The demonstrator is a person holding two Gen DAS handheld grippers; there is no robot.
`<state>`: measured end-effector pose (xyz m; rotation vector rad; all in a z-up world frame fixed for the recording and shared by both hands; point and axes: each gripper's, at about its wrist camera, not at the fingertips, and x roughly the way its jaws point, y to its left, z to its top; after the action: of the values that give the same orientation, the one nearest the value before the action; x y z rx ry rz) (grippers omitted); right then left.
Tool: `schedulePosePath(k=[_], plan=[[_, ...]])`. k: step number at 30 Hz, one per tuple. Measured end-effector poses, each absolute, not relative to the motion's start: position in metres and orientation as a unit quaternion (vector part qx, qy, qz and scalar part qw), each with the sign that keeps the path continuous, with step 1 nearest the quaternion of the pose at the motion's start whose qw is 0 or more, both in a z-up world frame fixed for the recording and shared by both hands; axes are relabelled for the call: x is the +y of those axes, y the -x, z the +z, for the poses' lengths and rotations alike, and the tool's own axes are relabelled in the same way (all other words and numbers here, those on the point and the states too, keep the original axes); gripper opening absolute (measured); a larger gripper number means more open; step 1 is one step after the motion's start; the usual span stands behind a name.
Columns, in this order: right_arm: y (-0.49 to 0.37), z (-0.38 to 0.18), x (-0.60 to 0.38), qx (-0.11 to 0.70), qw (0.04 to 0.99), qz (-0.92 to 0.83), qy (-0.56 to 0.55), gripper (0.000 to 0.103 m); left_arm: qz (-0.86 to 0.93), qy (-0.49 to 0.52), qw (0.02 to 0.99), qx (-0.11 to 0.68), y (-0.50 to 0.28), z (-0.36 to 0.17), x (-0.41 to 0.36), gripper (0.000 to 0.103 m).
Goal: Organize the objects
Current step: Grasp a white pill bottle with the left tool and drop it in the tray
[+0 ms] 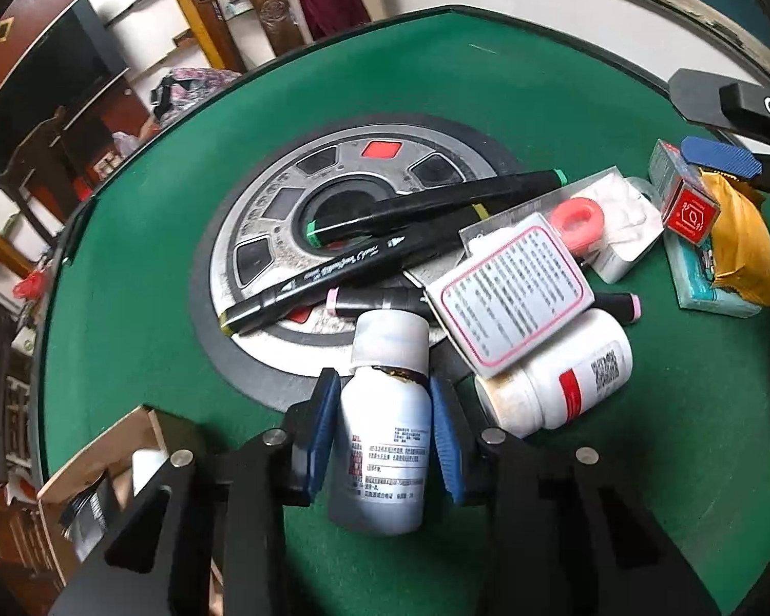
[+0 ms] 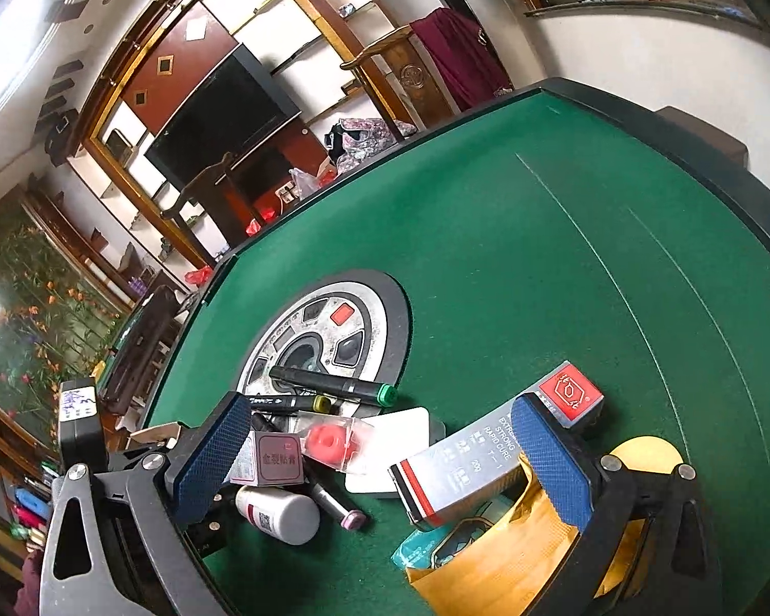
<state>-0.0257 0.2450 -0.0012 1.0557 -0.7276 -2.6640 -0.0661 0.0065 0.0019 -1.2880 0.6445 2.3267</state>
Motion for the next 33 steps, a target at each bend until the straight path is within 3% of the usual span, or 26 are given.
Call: schedulePosePath(k=[9, 19, 26, 33], plan=[[0.024, -0.001, 0.242, -0.242, 0.094, -0.898, -0.356, 0.103, 0.875, 0.424, 0.193, 0.133, 0.029, 0.052, -0.02, 0.034], [0.011, 0.005, 0.212, -0.186, 0.121, -0.911, -0.349, 0.103, 0.924, 0.325, 0.201, 0.006, -0.077, 0.116, -0.078, 0.034], [0.001, 0.02, 0.191, -0.207, 0.199, -0.895, -0.343, 0.103, 0.937, 0.297, 0.175, -0.053, -0.132, 0.121, -0.134, 0.034], [0.021, -0.001, 0.139, -0.168, 0.27, -0.844, -0.432, 0.103, 0.937, 0.293, 0.162, -0.099, -0.152, 0.11, -0.173, 0.034]])
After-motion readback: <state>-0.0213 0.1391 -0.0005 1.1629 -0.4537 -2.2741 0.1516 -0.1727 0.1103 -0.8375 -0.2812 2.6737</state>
